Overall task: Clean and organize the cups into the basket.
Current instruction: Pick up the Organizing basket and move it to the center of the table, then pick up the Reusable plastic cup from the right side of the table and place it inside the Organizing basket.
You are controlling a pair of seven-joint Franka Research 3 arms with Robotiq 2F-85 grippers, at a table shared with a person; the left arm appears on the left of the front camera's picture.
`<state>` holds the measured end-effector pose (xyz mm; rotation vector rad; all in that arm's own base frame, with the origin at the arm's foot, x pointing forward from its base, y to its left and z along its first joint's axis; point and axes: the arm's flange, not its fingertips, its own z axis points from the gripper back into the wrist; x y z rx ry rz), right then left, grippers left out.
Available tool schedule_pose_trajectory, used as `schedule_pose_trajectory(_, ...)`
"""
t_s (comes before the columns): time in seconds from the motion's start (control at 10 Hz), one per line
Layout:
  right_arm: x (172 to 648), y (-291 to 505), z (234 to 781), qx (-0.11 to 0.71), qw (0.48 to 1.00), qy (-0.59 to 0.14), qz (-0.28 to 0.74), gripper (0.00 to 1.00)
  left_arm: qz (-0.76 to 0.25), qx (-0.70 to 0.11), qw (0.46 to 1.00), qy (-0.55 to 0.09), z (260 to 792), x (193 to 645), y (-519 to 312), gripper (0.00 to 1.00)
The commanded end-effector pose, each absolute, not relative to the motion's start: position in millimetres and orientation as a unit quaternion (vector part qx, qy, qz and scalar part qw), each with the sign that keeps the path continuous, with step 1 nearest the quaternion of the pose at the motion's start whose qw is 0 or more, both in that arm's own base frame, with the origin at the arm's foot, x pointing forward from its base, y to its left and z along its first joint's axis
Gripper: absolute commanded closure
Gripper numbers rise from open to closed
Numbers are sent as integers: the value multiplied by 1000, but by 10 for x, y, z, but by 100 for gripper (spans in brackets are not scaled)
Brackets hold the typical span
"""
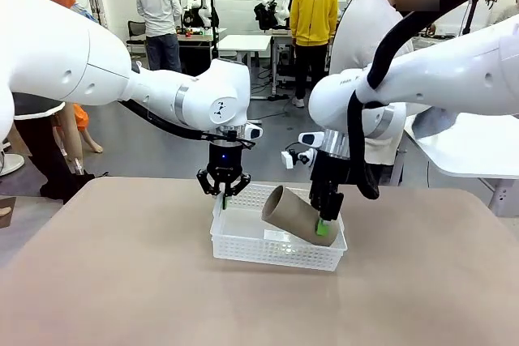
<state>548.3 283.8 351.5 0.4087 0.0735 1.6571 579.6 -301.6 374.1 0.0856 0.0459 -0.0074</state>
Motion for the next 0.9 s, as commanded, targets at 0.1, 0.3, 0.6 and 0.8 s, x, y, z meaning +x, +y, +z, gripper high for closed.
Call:
schedule_pose_trajectory(0.1, 5557, 2959, 3422, 151, 668, 36, 728, 22, -3, 42, 999, 22, 3746, 5795, -3006, 97)
schedule_pose_trajectory(0.3, 5549, 2957, 3449, 163, 662, 26, 731, 22, -3, 42, 999, 22, 3746, 5795, -3006, 97)
schedule_pose_trajectory(0.6, 5517, 2923, 3540, 164, 662, 15, 732, 0, -3, 42, 999, 22, 3746, 5795, -3006, 97)
schedule_pose_trajectory(0.8, 5482, 2886, 3626, 162, 661, 7, 733, 0, -3, 42, 999, 22, 3746, 5795, -3006, 97)
